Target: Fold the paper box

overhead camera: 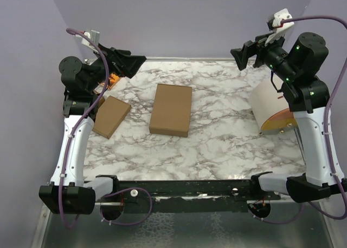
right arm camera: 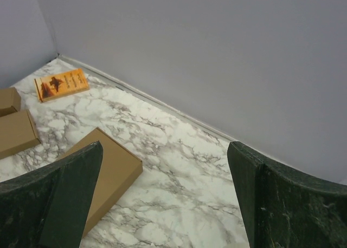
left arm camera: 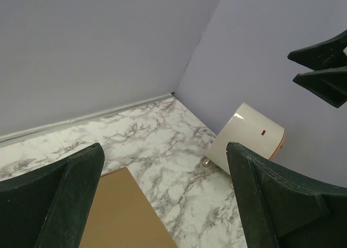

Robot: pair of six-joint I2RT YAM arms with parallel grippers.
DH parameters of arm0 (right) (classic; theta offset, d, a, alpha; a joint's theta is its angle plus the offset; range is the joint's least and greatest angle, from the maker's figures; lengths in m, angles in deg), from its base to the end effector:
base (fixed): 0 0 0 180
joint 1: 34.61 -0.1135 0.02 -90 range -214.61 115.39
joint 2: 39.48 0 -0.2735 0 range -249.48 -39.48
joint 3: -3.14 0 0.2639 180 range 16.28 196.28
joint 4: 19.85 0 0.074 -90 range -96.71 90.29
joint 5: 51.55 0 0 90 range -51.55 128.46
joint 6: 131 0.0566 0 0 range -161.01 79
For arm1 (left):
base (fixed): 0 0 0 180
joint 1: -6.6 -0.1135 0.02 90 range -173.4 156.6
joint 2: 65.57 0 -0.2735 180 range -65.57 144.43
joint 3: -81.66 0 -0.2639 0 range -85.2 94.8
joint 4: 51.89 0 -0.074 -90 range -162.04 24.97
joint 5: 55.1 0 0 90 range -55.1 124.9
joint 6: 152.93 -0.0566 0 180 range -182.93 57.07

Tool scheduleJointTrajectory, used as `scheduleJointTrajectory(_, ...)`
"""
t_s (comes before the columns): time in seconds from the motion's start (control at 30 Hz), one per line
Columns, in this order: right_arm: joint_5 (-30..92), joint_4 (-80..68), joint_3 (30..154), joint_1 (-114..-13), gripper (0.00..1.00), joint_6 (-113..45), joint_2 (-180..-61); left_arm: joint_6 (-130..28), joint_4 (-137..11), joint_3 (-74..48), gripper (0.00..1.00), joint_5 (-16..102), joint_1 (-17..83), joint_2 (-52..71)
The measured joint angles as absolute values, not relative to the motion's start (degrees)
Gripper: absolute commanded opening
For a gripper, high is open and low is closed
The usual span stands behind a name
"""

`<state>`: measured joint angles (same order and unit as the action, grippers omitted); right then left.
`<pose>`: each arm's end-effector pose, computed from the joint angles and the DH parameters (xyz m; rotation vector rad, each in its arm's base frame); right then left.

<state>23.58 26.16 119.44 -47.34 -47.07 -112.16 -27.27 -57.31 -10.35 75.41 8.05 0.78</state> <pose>0.2487 0.0711 0.5513 -0.4608 1.5523 0.2988 0.2669 -0.0435 0.4940 0.2253 1.4105 -0.9919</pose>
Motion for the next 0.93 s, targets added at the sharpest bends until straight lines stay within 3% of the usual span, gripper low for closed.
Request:
scheduleJointTrajectory(0.73, 23.78, 26.13, 118.5, -46.84, 1.0, -46.28, -112.27, -29.3, -58.45, -11.05, 0.99, 74.73, 8.27, 0.76)
scheduleJointTrajectory(0.93, 26.42, 25.17, 118.28, -46.38, 0.99, -41.17, -112.23, -37.74, -68.57, -4.62, 0.99, 65.03, 18.02, 2.86)
